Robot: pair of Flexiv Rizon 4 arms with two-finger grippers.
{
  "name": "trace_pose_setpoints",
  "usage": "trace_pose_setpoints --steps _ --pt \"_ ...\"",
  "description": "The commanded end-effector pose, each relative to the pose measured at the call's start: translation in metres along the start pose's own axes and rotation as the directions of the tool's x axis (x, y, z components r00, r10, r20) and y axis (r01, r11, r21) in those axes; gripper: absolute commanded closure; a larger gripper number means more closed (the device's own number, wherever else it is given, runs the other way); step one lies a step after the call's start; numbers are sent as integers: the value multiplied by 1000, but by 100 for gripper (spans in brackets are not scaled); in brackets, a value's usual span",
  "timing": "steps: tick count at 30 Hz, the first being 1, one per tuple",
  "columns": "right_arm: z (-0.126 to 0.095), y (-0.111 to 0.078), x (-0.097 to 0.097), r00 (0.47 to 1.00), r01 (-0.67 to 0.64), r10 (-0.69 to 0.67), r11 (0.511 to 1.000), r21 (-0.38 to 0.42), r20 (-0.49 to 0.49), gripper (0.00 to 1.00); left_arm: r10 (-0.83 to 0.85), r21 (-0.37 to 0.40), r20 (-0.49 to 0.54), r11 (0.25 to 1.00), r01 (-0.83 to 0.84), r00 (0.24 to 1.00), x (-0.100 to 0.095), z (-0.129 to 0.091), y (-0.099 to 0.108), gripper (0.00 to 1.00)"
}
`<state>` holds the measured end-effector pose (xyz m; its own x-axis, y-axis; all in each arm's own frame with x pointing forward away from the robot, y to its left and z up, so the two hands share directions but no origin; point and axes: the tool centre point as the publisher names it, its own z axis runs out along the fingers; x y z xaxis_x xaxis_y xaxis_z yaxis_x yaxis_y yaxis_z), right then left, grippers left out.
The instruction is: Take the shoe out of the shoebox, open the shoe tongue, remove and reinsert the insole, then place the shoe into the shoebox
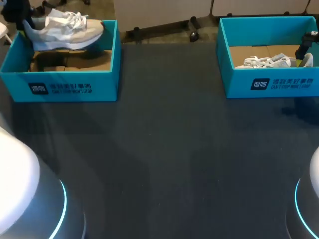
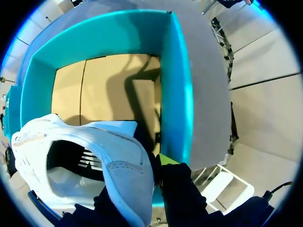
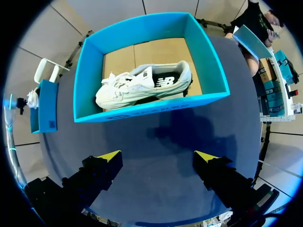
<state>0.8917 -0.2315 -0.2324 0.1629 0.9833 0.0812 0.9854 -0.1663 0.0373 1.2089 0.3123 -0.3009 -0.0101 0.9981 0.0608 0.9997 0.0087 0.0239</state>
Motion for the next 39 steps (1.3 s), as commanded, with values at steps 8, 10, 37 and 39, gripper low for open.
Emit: trace_pose_setpoints --steps 8,10,37,39 --pt "0 0 0 1000 -1 1 1000 0 0 0 -36 -86 -24 996 34 999 -1 -92 -46 100" --pt "0 0 0 1000 -1 1 1000 0 0 0 -38 -96 -23 995 36 999 -4 -105 -54 100" --pt "0 0 0 1000 -1 1 1000 0 0 0 -64 -199 -55 979 52 996 -75 -215 -236 100" --pt "0 0 0 1000 -1 1 1000 0 0 0 -53 -209 -56 977 40 997 -81 -217 -254 100"
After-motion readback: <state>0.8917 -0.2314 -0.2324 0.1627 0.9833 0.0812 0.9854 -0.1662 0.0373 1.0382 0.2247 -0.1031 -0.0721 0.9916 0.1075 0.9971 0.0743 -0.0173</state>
